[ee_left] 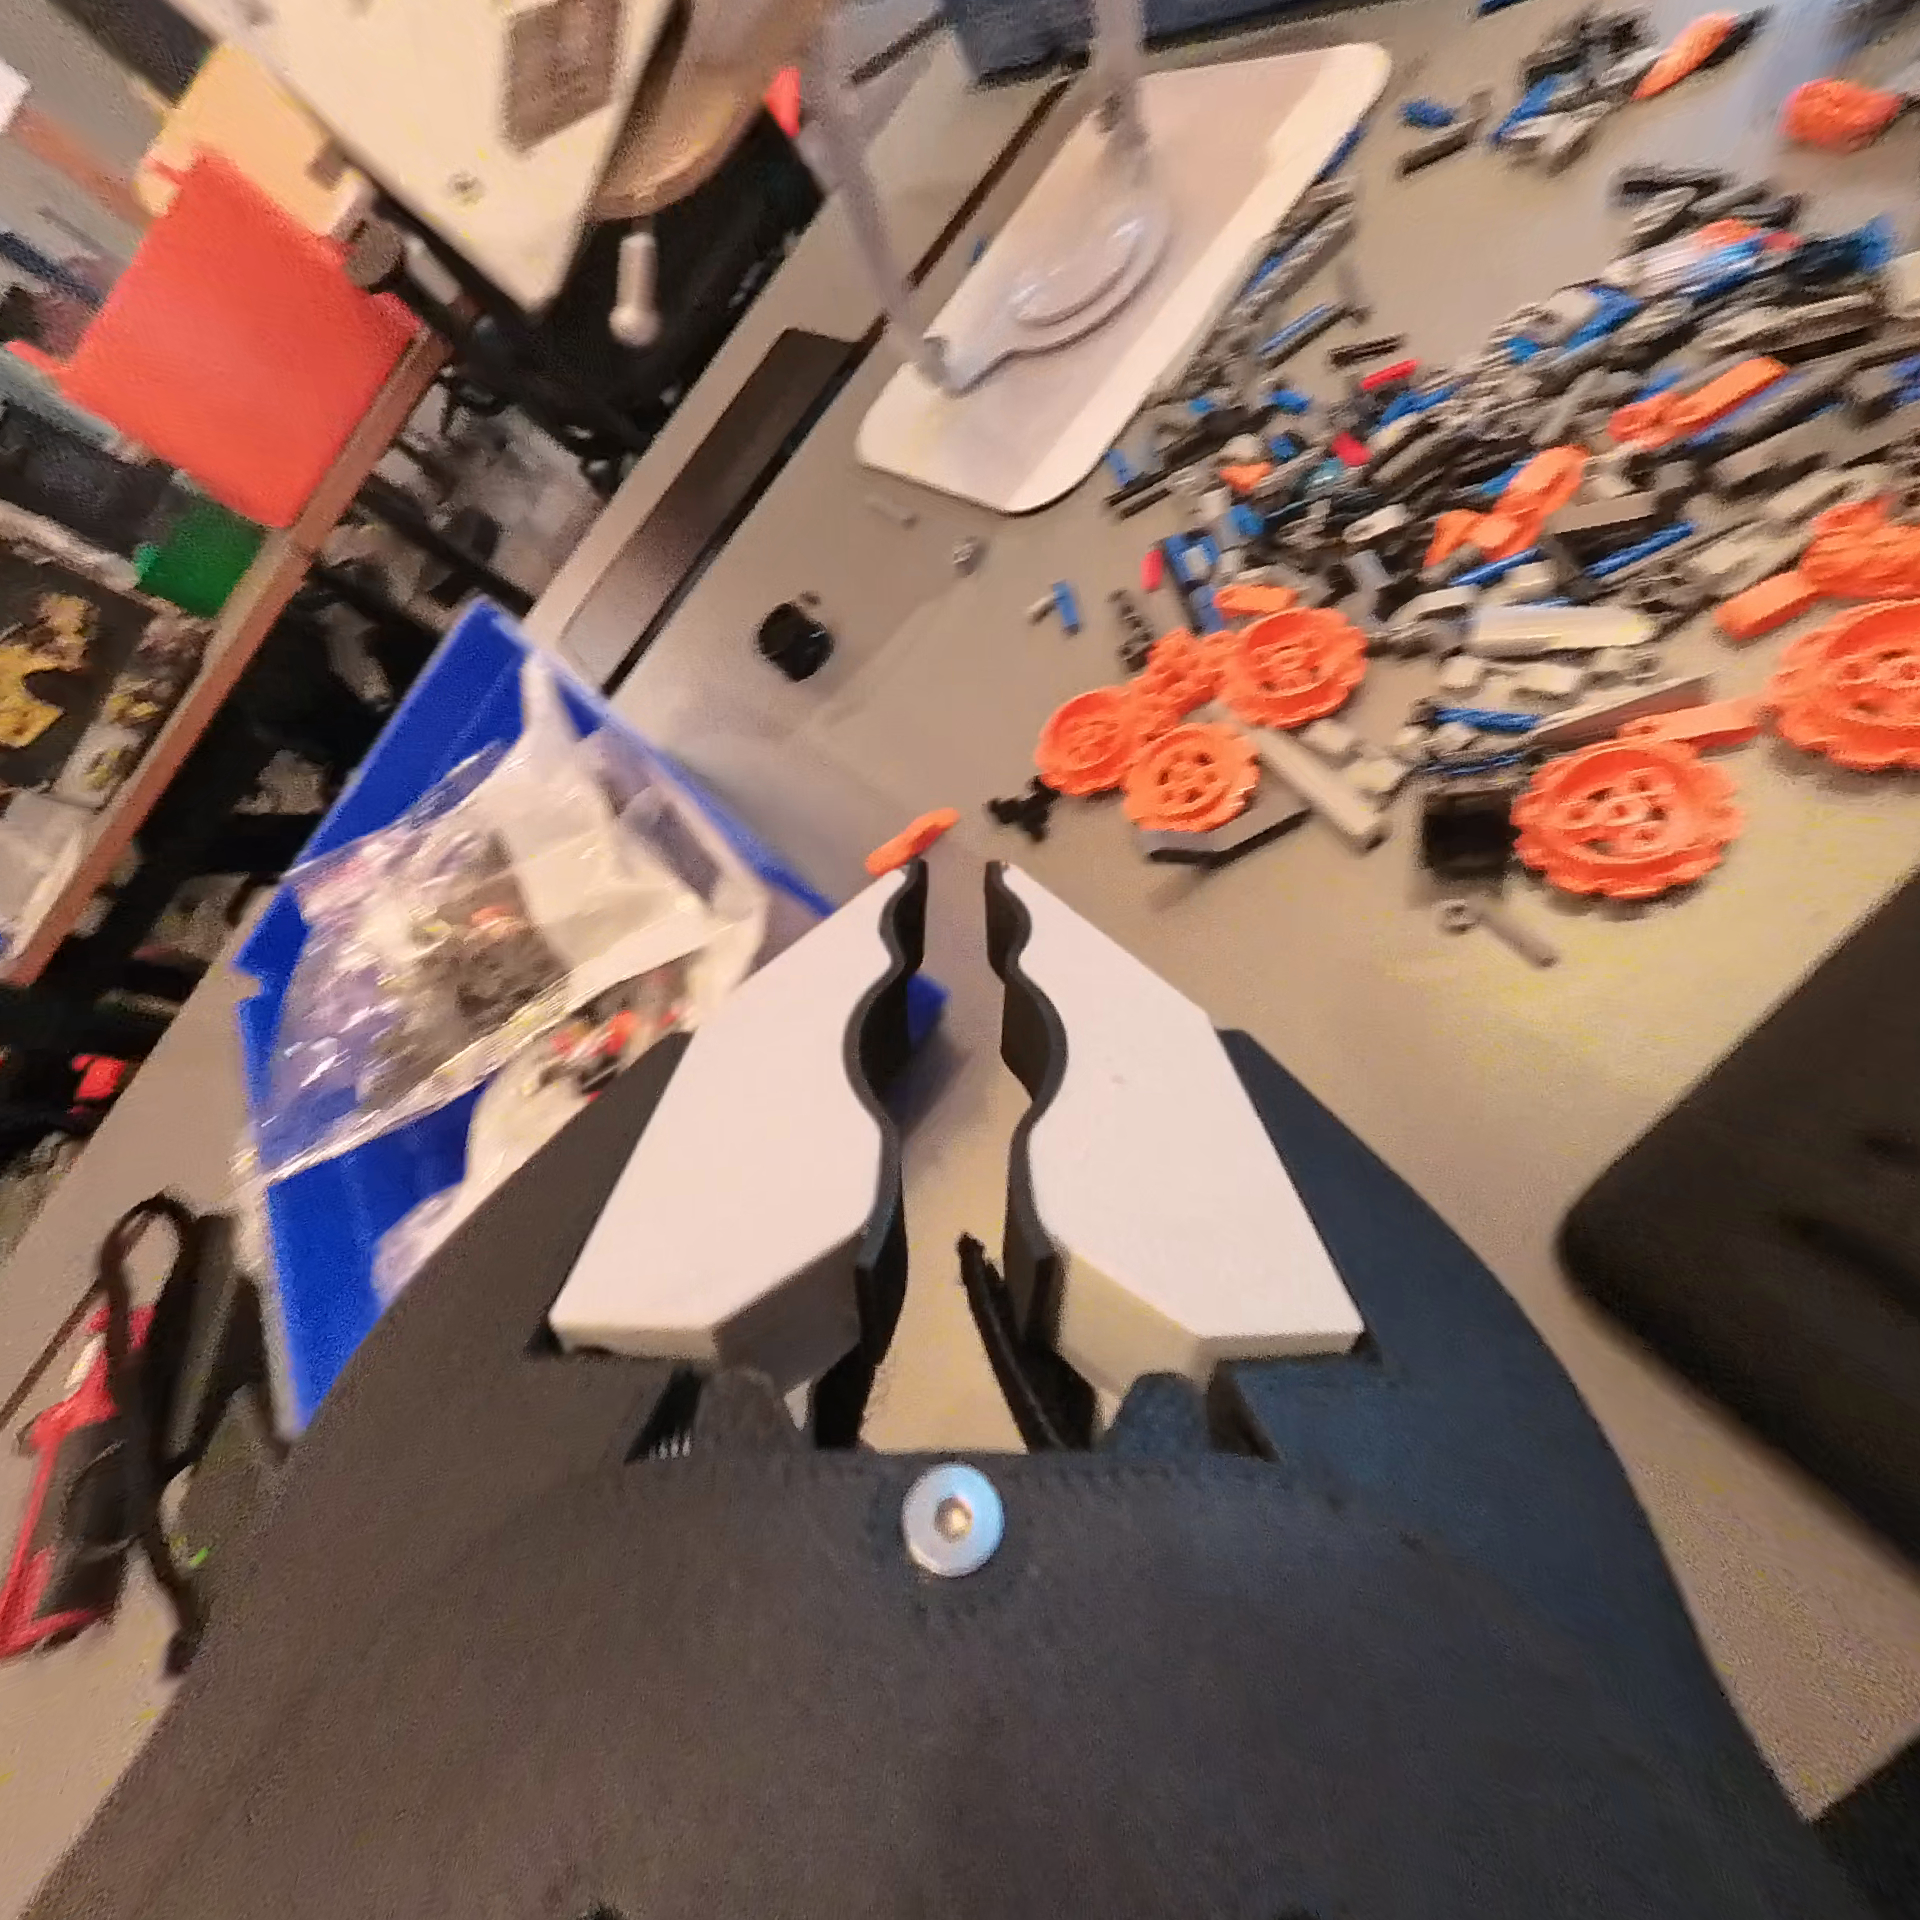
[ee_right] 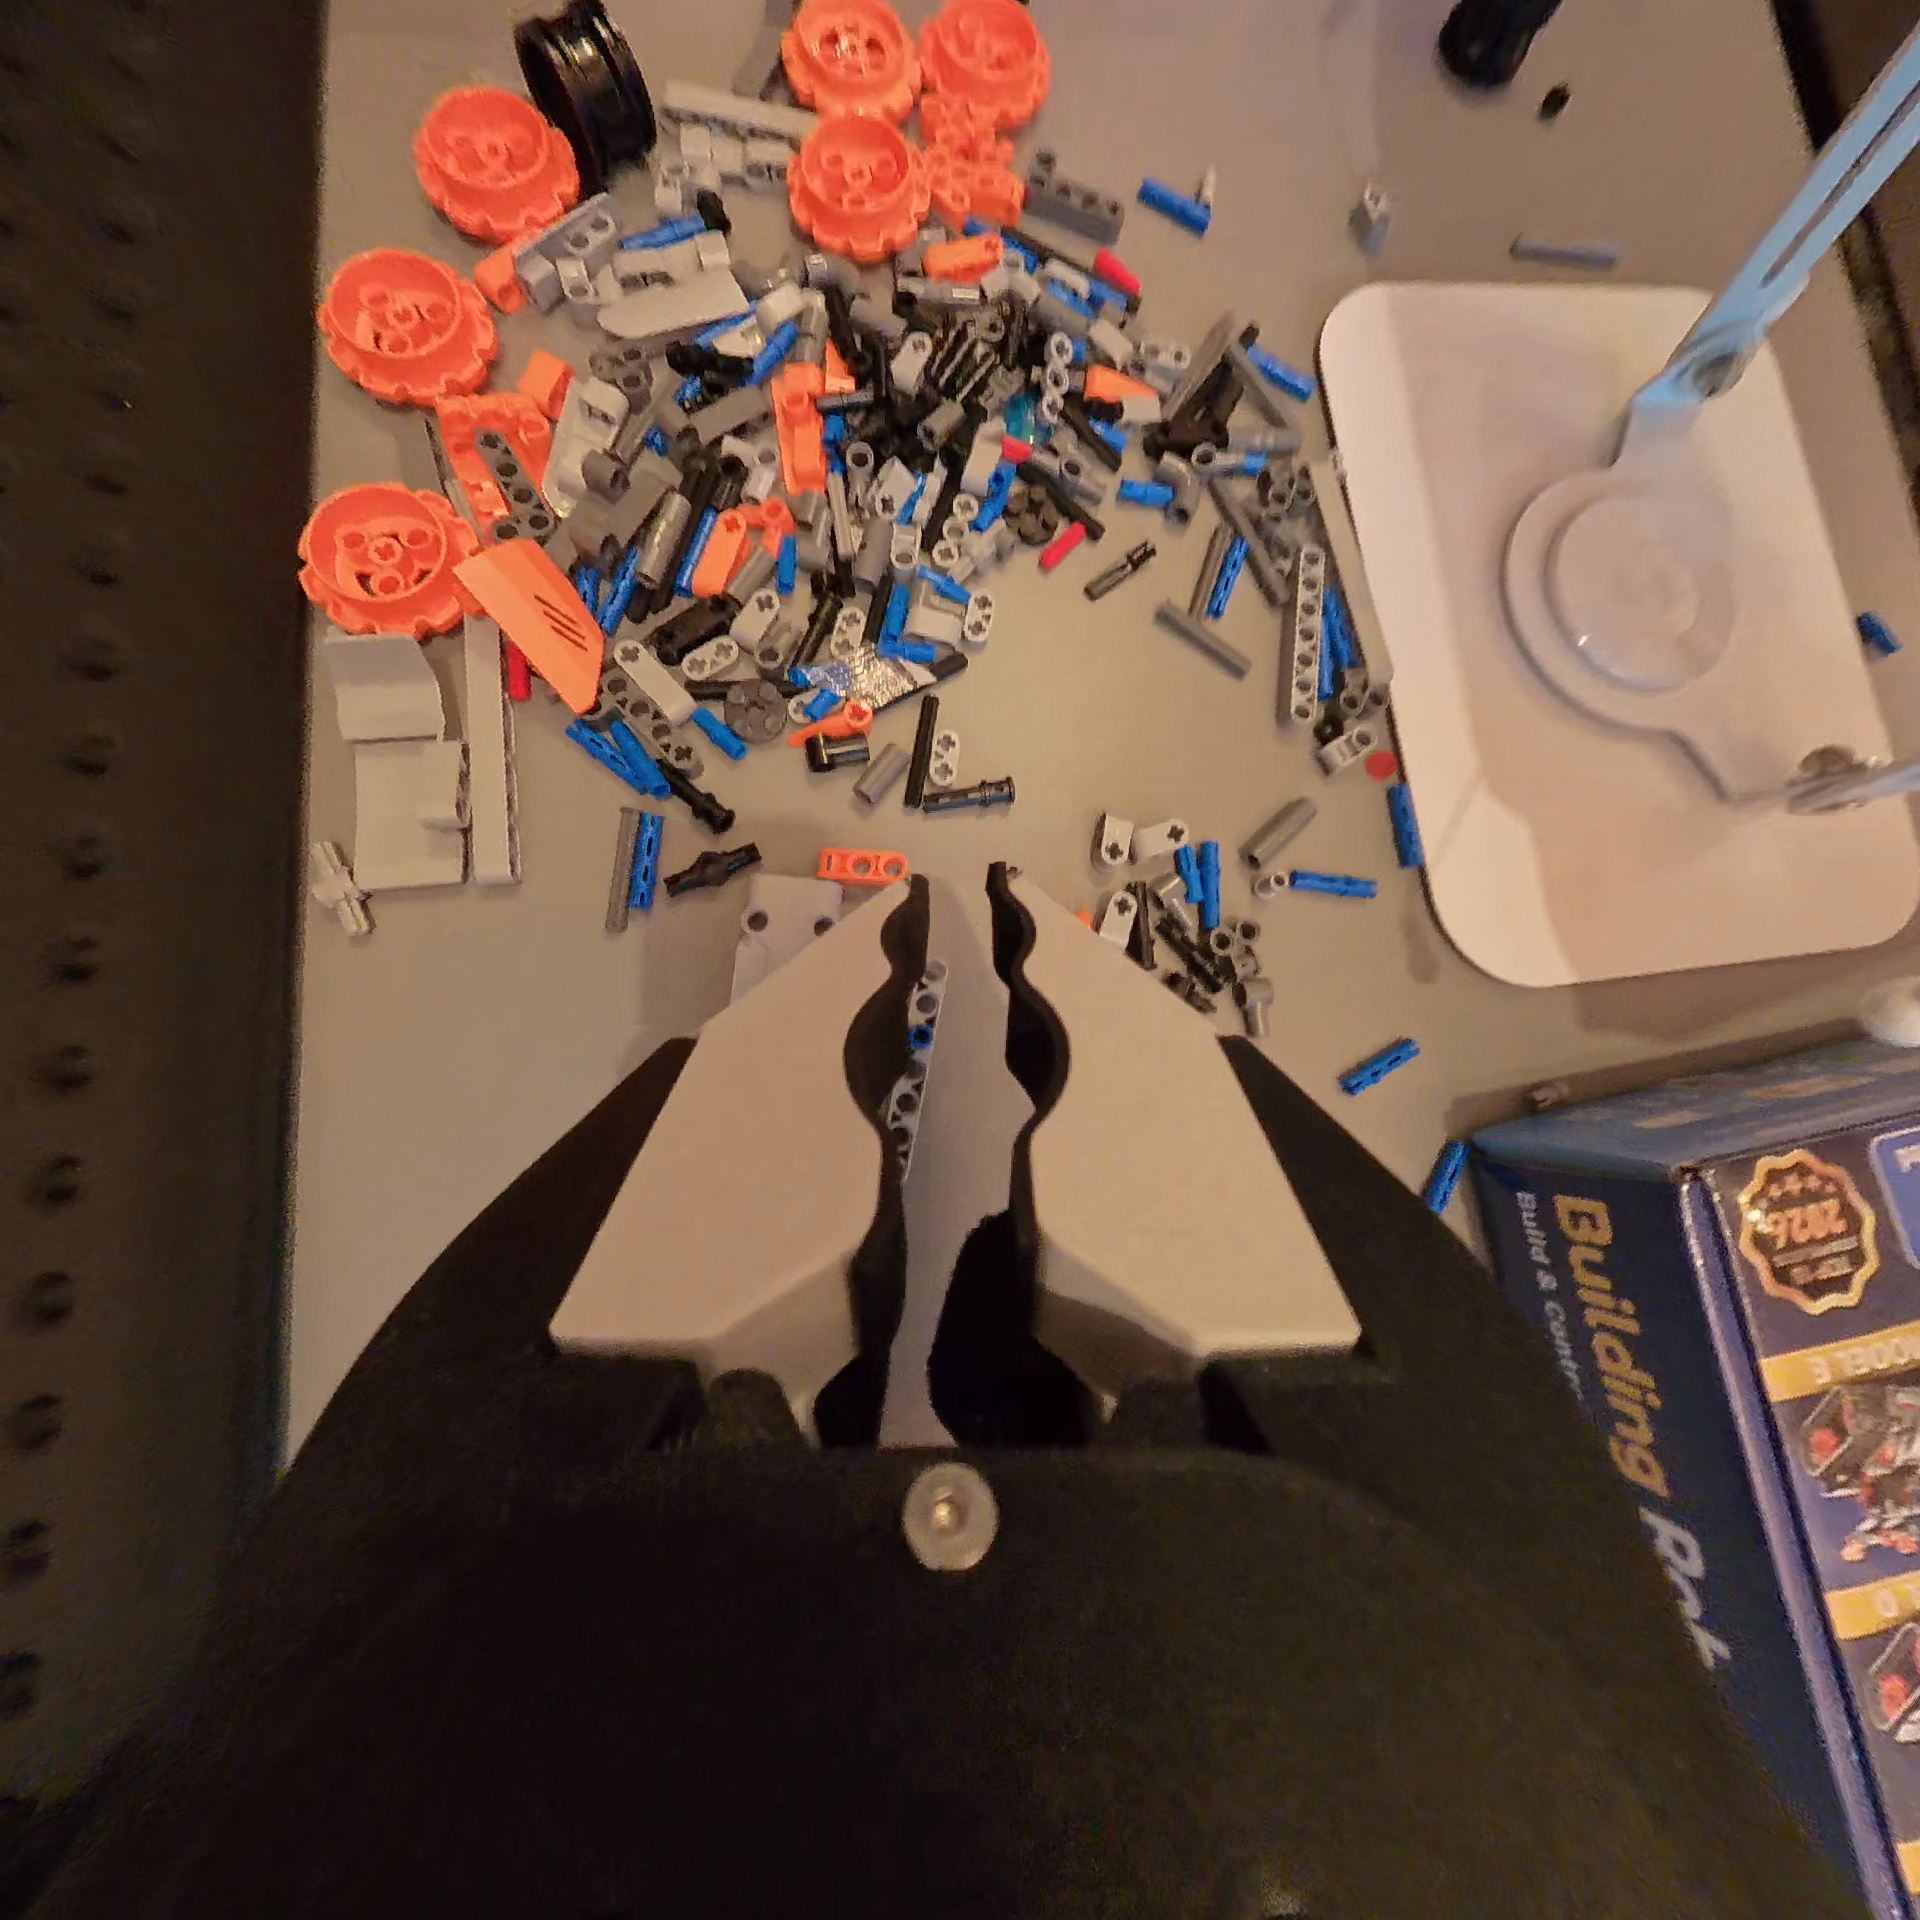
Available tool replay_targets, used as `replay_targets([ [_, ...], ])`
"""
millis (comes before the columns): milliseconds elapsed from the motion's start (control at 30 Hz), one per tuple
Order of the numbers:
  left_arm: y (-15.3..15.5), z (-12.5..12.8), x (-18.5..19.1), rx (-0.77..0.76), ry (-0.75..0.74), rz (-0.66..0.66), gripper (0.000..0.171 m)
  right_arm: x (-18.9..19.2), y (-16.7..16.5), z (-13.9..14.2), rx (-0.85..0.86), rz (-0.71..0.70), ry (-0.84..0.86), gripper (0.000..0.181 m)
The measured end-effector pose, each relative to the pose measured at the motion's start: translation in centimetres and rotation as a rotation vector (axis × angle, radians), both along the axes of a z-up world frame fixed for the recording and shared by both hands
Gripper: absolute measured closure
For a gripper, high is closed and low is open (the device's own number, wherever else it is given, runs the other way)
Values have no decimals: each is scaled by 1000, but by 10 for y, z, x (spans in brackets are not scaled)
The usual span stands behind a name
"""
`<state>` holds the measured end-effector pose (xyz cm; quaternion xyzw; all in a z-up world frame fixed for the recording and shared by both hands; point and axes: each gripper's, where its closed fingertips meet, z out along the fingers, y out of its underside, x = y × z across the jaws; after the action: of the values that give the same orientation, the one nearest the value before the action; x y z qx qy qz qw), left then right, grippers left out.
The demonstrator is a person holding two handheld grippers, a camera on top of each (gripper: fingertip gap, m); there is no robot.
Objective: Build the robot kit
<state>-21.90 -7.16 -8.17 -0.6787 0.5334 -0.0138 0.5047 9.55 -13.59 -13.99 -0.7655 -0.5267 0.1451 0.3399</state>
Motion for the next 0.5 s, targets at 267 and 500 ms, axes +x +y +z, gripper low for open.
replay_targets([
  [267,72,26,-91,37,81,206,157,-8,4,2,26,3,33,171],
  [500,138,24,-115,17,131,352,149,-13,4,-4,18,8,36,172],
])
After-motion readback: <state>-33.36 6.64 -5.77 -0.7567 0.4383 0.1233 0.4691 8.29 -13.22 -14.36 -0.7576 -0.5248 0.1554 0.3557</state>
